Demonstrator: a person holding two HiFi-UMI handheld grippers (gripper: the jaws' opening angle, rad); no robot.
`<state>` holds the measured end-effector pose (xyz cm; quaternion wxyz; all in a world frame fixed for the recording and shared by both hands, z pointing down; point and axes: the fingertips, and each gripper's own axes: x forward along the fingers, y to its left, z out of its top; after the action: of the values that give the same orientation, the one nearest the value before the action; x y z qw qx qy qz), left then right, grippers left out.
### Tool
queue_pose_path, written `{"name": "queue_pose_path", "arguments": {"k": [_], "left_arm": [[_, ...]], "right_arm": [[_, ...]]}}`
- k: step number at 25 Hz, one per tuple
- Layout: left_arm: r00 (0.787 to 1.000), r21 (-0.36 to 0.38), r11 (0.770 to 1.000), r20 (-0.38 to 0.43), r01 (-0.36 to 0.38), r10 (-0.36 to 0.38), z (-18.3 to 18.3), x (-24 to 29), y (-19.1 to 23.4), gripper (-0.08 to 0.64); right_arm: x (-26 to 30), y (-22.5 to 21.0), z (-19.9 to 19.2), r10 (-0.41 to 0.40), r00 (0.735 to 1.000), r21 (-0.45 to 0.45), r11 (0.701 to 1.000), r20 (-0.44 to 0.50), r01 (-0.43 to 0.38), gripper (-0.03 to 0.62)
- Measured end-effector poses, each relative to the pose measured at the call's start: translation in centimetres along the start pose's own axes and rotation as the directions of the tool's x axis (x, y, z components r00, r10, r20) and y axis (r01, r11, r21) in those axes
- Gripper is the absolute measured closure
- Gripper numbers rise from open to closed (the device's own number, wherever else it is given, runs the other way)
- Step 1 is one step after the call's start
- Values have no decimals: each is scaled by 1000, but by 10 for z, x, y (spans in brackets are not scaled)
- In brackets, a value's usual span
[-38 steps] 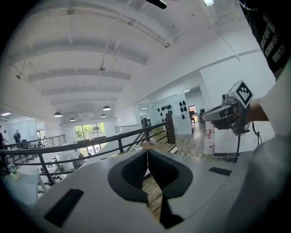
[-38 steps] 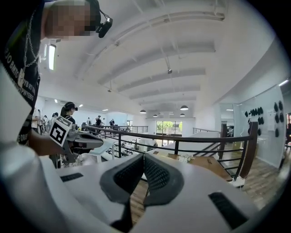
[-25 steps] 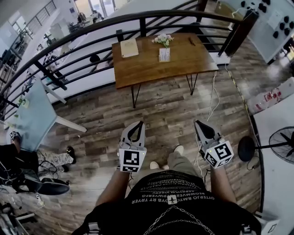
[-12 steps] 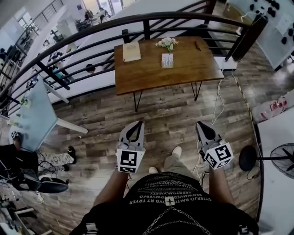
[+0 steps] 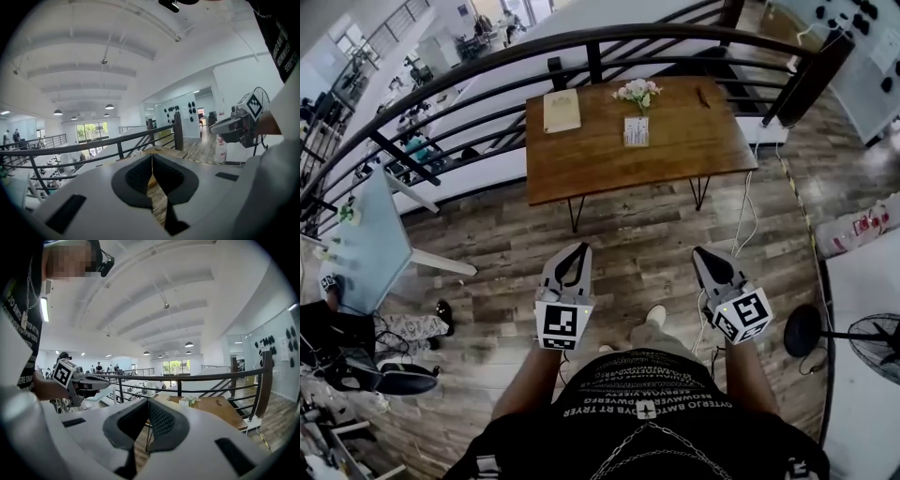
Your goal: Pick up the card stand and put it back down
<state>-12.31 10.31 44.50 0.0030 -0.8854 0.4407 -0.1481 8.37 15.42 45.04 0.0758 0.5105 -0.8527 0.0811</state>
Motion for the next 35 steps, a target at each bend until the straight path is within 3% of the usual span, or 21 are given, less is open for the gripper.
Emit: {"name": "queue_pose_path", "arguments": {"k": [14, 25, 35], "left_arm": [[999, -23, 999, 12, -38, 38, 35, 67, -14, 531], [993, -3, 993, 36, -117, 117, 71, 101, -31, 531], [991, -19, 991, -17, -130, 129, 55, 85, -44, 531]], "right_arm": [[21, -70, 21, 79, 997, -21, 997, 10, -78, 578], [6, -137, 19, 122, 992, -11, 992, 28, -122, 578], [2, -138, 10, 150, 988, 17, 988, 40, -151, 578]]}}
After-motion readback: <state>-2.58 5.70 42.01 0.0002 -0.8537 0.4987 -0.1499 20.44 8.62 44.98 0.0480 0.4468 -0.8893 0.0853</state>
